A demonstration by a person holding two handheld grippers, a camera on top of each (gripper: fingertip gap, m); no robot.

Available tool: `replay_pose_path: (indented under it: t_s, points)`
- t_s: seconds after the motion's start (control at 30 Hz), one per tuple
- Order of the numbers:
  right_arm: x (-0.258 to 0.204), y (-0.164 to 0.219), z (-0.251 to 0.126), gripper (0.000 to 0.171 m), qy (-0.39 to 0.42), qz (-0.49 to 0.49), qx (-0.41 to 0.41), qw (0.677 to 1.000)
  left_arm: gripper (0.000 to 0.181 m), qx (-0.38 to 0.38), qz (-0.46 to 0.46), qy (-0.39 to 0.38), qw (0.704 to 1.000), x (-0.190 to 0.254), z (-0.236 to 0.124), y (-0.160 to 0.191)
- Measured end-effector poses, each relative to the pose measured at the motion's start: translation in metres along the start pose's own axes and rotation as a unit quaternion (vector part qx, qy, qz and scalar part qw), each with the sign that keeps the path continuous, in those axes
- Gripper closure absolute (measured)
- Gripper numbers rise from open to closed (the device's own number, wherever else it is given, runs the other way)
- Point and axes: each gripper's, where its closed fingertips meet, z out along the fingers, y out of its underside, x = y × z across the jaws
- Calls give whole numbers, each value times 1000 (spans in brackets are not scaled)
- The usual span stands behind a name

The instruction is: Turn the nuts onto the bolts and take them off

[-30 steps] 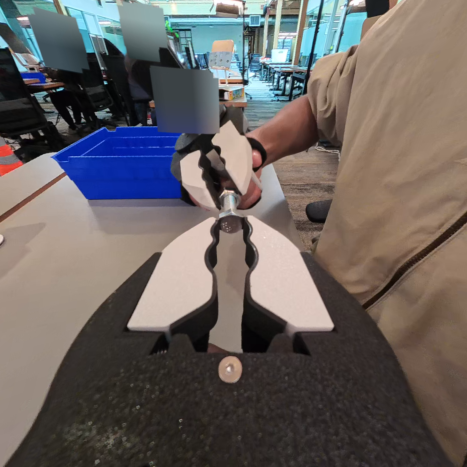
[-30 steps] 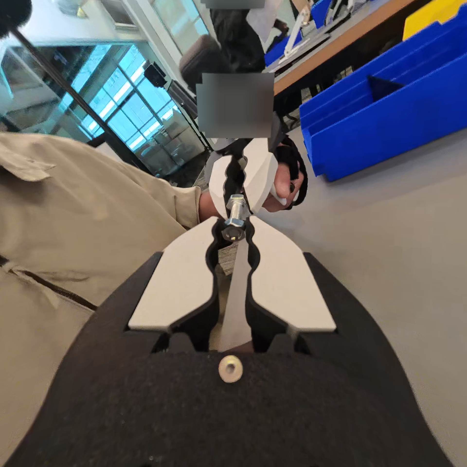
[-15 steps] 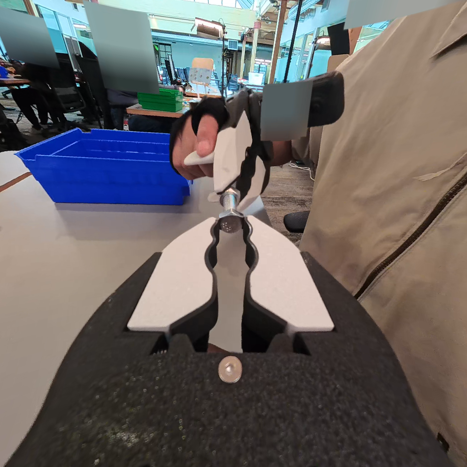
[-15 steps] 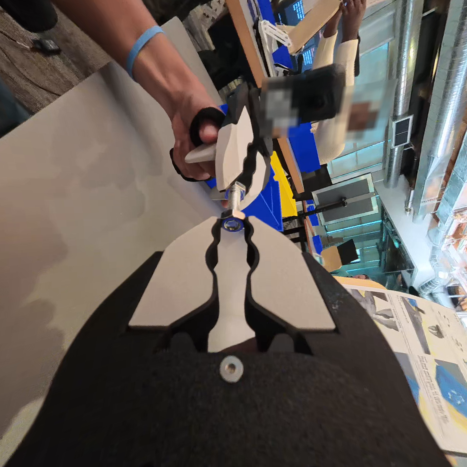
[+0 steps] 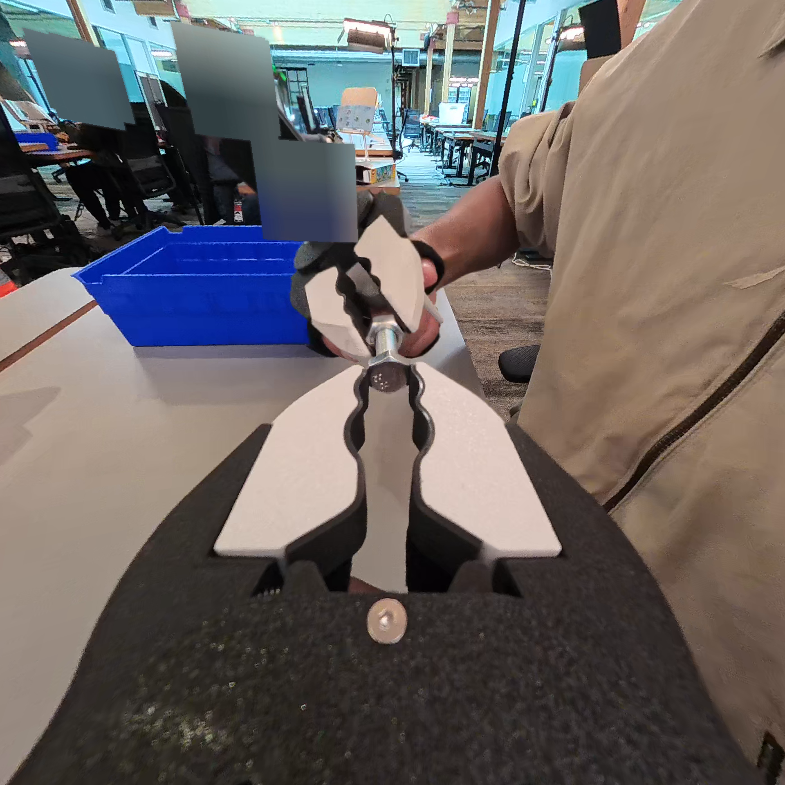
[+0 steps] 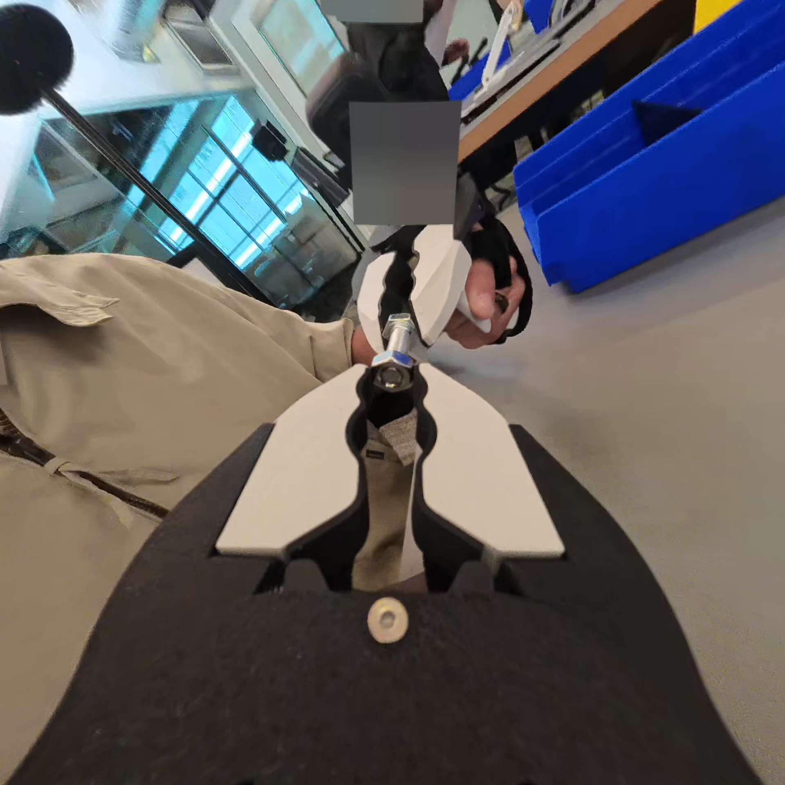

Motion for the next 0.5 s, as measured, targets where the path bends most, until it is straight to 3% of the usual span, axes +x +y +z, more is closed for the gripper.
replay_pose_path:
  t_s: [0.07,0.13,0.2,0.3,0.37,0.43,0.5]
  points:
    - [1,3,0,145,16,-51,3,999,164,5,-6,5,1000,1,0,-1]
    - [7,3,-2,126,89,-184,-9,979,164,5,-8,2,1000,-1,0,0]
    - [9,-2,-6,127,174,-352,-28,919,164,8,-12,4,1000,-1,-1,0]
    - [3,-1,-6,133,240,-578,-84,775,164,13,-19,14,1000,0,0,0]
    - [2,0,-4,134,259,-665,-115,691,164,11,-21,16,1000,0,1,1]
    - [8,2,-3,139,267,-693,-143,655,164,11,-23,20,999,1,2,1]
    - [12,2,-4,143,267,-704,-152,640,164,9,-21,22,999,3,2,2]
